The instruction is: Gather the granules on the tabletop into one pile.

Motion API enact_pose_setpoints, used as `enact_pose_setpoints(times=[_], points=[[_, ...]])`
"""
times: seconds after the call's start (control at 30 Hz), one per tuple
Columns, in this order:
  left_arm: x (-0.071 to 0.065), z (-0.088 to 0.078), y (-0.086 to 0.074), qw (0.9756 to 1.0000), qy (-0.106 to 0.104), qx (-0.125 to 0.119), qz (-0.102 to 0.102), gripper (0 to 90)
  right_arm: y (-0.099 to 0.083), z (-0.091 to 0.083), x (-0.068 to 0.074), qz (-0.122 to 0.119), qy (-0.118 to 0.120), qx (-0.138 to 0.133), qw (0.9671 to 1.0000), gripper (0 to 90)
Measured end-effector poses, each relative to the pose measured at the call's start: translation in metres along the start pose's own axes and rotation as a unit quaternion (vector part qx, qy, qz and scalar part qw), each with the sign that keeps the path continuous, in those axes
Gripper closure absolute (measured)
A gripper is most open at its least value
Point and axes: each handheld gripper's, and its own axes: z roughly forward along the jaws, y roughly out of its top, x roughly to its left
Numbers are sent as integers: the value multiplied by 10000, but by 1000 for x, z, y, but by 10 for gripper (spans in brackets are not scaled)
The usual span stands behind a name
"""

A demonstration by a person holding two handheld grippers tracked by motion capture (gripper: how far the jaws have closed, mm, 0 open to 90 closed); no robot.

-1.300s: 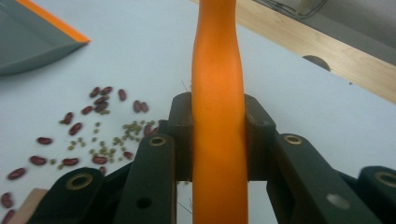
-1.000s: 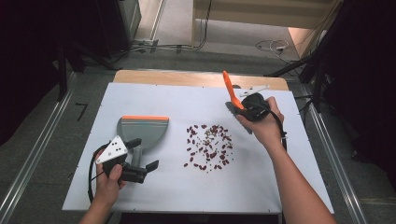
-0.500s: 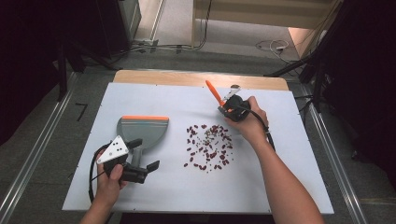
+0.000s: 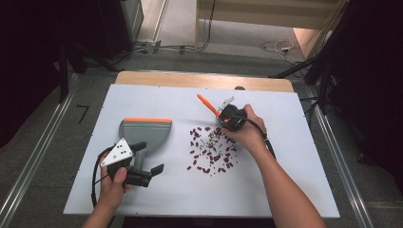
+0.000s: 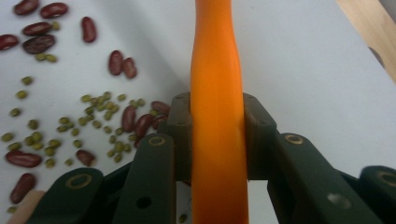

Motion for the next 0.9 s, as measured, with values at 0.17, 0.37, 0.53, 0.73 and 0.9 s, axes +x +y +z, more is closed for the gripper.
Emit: enact_pose_setpoints(times=[0.17,0.37,0.53,0.73,0.9], points=[[1,0,0,10000,9,-7,-15,0,-3,-3,9,-217,136,-11,9997,680],[1,1,0,10000,-15,15,-5,0,-4,-8,18,-316,362,-53,9988,678],[0,2,-1,10000,1,47,9,0,-8,-14,24,-468,526,-110,9975,677],[0,2,-1,10000,4,33,0,0,-14,-19,31,-581,582,-157,9965,675],[1,2,-1,10000,11,27,-6,0,-18,-23,37,-661,707,-199,9951,675]])
